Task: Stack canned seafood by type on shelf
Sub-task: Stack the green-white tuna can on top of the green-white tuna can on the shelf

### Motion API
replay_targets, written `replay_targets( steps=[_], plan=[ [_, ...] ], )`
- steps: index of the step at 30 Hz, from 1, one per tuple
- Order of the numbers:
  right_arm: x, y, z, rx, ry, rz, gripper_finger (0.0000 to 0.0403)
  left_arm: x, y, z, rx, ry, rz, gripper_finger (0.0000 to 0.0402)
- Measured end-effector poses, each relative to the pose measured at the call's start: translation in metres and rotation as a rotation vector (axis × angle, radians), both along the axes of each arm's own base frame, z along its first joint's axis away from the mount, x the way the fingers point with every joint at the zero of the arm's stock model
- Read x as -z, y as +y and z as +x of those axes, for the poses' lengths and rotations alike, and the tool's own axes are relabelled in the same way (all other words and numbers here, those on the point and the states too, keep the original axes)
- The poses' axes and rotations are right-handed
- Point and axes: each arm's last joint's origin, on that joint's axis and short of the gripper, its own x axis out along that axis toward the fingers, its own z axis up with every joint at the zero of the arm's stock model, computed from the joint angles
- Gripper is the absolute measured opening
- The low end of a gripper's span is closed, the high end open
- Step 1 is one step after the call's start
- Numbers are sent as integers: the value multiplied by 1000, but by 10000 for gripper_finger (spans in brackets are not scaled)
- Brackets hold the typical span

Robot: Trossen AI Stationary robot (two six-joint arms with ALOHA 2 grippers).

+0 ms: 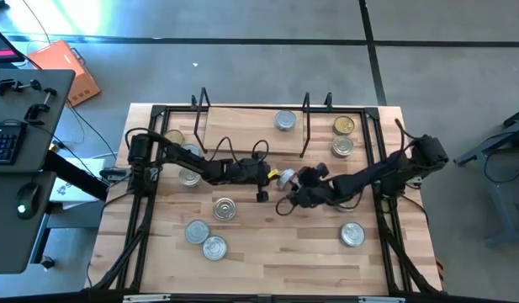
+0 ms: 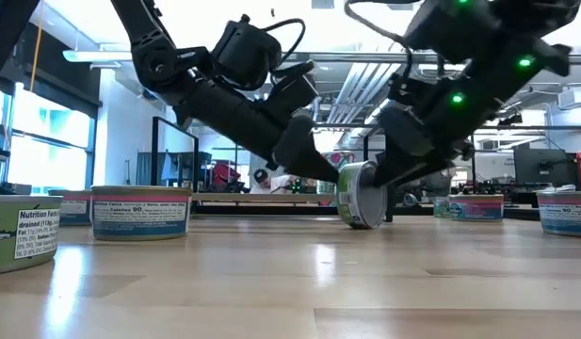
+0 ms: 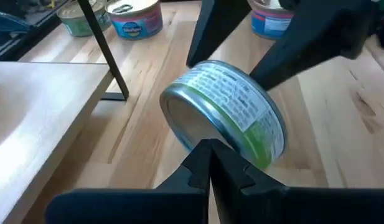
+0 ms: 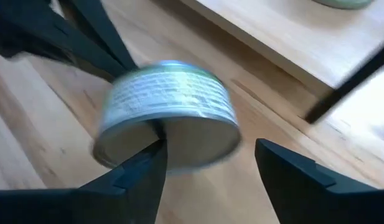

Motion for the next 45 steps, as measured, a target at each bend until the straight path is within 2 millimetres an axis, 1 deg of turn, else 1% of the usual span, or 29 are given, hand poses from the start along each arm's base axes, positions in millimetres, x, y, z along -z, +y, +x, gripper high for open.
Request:
replay_targets(
  steps=[4,8,13,15,18,21,25,29,34,37,41,43,45],
  plan=[
    [-3,-5,7,-67,-21,2,217,1,-3,0,12,0,-21,0],
    [-3,-3,9,-94,-33,39,206,0,-13,-1,18,-2,-47,0],
    [-4,10,8,-129,-56,101,199,0,-26,-3,28,9,-159,0],
    [-8,17,10,-146,-54,112,199,1,-30,-3,31,17,-218,0],
    [-19,26,17,-156,-89,124,199,5,-37,-7,40,47,-281,0],
    [-29,28,23,-152,-113,128,199,5,-39,-8,19,61,-309,0],
    [-30,23,25,-139,-104,124,199,9,-38,-11,-61,113,-254,0],
    [-30,18,25,-148,-84,134,199,16,-36,-17,-102,192,-213,0],
    [-30,20,25,-193,-48,86,199,21,-35,-22,-143,267,-171,0],
    [-30,27,22,-244,-22,44,199,22,-36,-24,-159,286,-144,0],
    [-28,46,15,-374,53,-24,199,18,-34,-30,-197,324,-84,0],
    [-26,58,9,-443,92,-53,199,10,-33,-32,-221,316,-59,0],
    [-25,68,4,-492,100,-65,199,-4,-33,-32,-219,264,-55,0]
  ],
)
